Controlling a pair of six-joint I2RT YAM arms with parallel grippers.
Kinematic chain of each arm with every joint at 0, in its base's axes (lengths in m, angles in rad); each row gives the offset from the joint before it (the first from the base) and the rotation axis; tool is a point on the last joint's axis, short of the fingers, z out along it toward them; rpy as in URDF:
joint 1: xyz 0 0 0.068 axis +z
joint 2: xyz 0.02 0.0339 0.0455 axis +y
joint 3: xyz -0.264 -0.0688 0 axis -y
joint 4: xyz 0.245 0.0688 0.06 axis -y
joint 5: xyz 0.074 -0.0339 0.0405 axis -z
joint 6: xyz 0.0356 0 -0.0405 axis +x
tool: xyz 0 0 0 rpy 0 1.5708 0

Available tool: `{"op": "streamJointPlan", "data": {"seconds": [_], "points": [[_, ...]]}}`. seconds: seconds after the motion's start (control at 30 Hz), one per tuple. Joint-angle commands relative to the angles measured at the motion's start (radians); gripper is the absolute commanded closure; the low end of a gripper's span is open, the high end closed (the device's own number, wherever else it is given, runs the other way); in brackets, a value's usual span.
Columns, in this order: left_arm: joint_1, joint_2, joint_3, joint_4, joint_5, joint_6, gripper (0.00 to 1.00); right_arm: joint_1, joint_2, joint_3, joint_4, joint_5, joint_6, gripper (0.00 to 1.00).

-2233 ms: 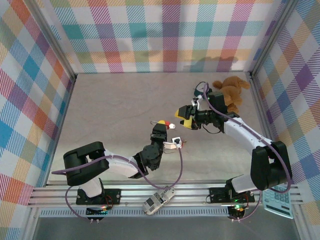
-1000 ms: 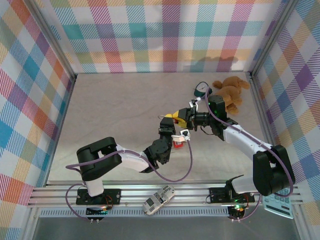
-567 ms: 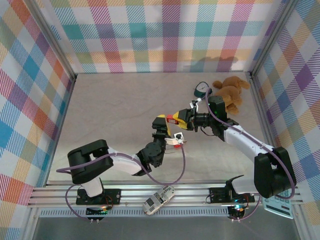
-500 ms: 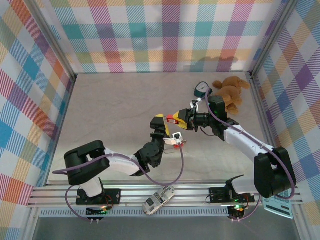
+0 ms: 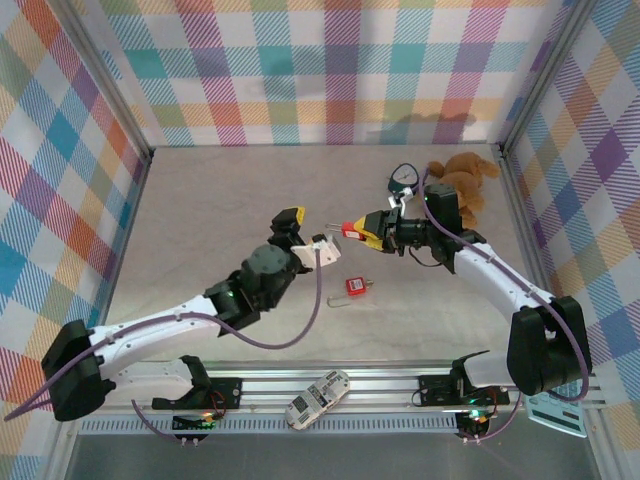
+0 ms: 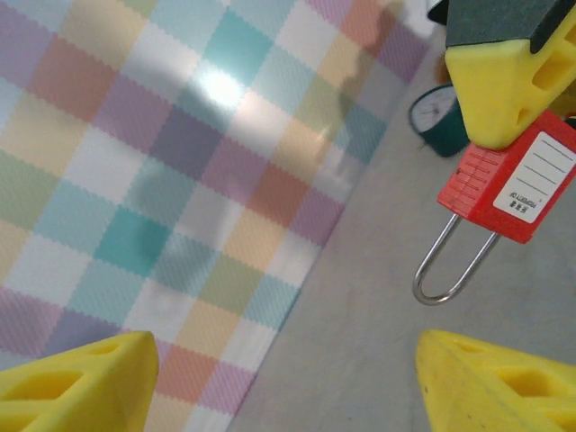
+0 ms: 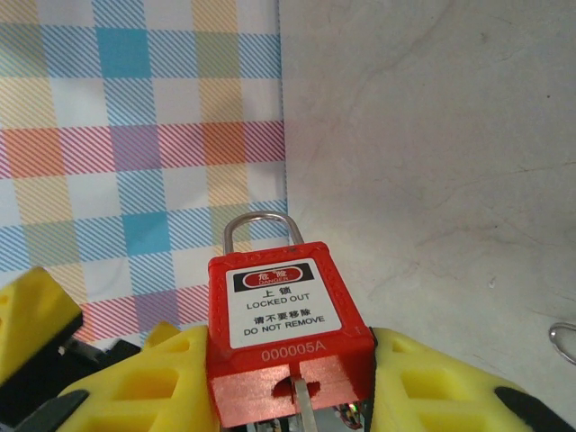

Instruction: Unlock with the key

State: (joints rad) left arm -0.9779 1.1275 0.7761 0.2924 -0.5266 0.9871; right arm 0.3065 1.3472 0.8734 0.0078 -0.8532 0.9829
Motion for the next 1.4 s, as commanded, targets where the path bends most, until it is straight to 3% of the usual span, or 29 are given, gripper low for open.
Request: {"op": "streamJointPlan", "data": {"seconds": [0.0, 0.1, 0.3, 0.43, 0.8, 1.1, 1.27, 1.37], "points": [[0.050, 0.006, 0.075, -0.338, 0.322, -0.153, 0.27, -0.004, -0.011, 0.045, -0.067, -0.038, -0.098, 0.71], [0.092, 0.052, 0.184, -0.506, 0.495, -0.192, 0.28, -0.003, -0.003, 0.057, -0.113, -0.056, -0.152, 0.71], [0.118, 0.159, 0.278, -0.516, 0.607, -0.190, 0.30, -0.002, 0.001, 0.070, -0.170, -0.083, -0.232, 0.72], [0.150, 0.232, 0.354, -0.562, 0.682, -0.197, 0.40, 0.001, -0.003, 0.072, -0.196, -0.093, -0.264, 0.72], [0.169, 0.305, 0.384, -0.518, 0.700, -0.218, 0.45, 0.020, -0.014, 0.081, -0.227, -0.109, -0.311, 0.73], [0.169, 0.312, 0.381, -0.516, 0.726, -0.240, 0.77, 0.037, -0.011, 0.087, -0.216, -0.108, -0.306, 0.73], [0.170, 0.314, 0.380, -0.519, 0.741, -0.249, 0.87, 0.045, -0.008, 0.087, -0.200, -0.103, -0.292, 0.72], [0.168, 0.315, 0.380, -0.521, 0.744, -0.255, 0.91, 0.047, -0.008, 0.081, -0.181, -0.099, -0.274, 0.66]]}}
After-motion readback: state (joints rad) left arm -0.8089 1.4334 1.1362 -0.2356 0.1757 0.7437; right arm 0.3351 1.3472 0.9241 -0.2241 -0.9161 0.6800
